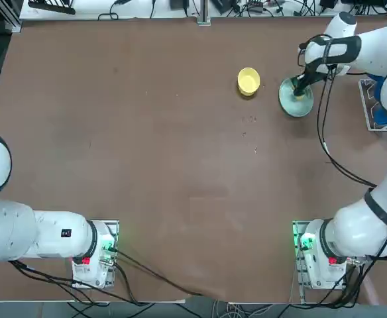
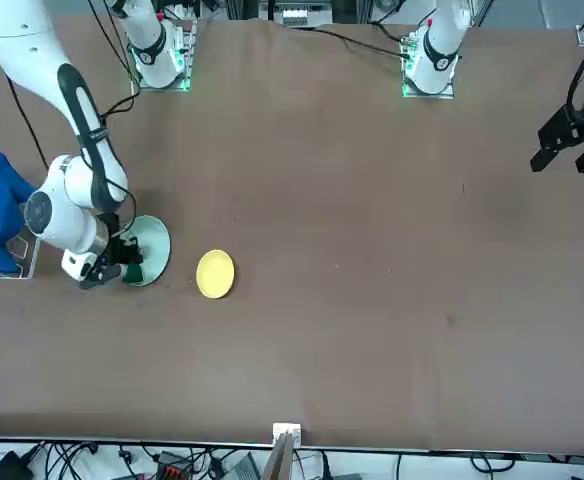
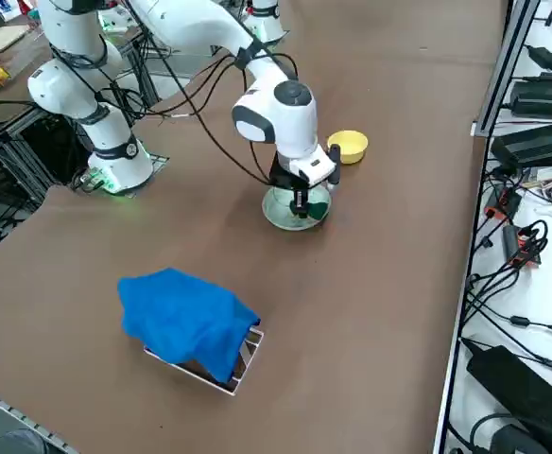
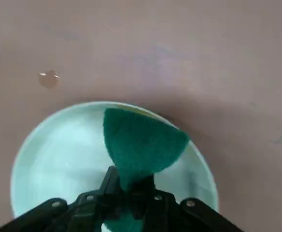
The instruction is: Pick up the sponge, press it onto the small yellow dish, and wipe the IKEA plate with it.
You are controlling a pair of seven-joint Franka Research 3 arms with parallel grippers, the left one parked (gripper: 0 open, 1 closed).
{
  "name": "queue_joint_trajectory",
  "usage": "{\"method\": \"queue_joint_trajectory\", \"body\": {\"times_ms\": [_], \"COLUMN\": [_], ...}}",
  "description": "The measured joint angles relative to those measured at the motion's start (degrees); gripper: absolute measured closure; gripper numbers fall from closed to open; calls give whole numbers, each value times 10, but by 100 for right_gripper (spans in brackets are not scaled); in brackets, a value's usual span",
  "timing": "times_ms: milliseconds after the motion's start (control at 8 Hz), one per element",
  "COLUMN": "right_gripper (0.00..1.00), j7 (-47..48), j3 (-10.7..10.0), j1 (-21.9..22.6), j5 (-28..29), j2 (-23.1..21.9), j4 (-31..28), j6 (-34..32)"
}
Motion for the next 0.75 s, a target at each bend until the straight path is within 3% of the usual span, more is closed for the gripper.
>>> {"method": "queue_joint_trajectory", "body": {"times_ms": [750], "right_gripper": [89], "j7": [36], "j3": [1], "j1": [20], "j5": [1], "j2": [-3], "j4": [4], "j6": [-30]}}
